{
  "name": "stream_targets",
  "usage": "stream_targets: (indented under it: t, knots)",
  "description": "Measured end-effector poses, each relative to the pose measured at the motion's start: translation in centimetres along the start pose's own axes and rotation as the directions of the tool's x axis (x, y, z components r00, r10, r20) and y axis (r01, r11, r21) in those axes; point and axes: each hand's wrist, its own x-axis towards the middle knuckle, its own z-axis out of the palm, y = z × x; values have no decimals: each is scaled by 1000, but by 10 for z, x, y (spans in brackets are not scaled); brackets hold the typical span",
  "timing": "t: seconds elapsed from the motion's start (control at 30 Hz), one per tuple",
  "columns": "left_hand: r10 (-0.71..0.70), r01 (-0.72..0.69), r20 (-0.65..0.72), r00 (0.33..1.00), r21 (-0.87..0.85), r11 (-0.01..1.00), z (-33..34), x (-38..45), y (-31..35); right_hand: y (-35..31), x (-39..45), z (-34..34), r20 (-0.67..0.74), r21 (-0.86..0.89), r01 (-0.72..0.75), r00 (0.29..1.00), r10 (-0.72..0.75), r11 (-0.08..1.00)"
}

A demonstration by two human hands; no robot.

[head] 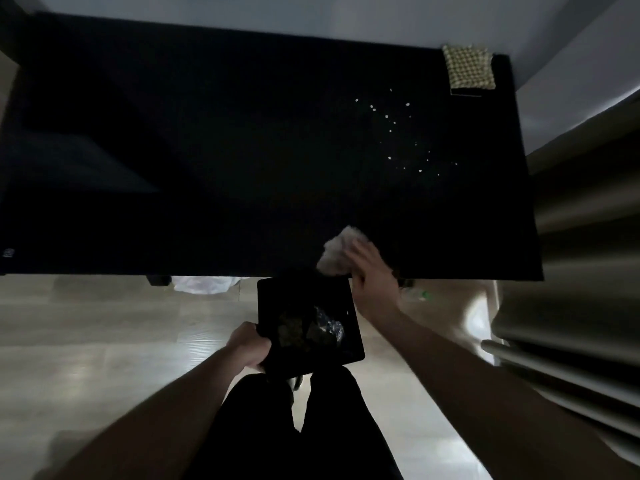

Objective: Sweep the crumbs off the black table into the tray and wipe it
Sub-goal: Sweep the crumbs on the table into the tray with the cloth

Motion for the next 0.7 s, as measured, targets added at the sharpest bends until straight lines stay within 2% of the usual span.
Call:
stream_targets:
  t: [0.07,0.17,0.23,0.33,0.4,0.53,0.7]
  knots:
    - [15,-15,7,1000,34,999,0,7,-5,-7,-30,7,49,48,54,997,-56,997]
    - [14,-15,33,999,33,999,-2,-8,4,-12,-64,4,141,121,15,989,-32,993]
    - [20,-20,36,999,19,1000,-2,-16,10,-12,-74,-8,145,160,-18,989,-5,987]
    - [25,-26,15,1000,52,998,-1,-21,14,-7,-64,-43,35,285,-132,991,127,949]
    - [41,-39,-16,999,100,994,2,-23,17,0,-44,-73,-24,298,-211,973,229,931]
    - [61,-53,-44,997,165,985,13,-22,23,27,8,-135,-103,448,-224,949,299,866]
    - [-6,10,-63,998,63,998,37,-26,37,72,88,-193,-199,408,-281,901,385,868]
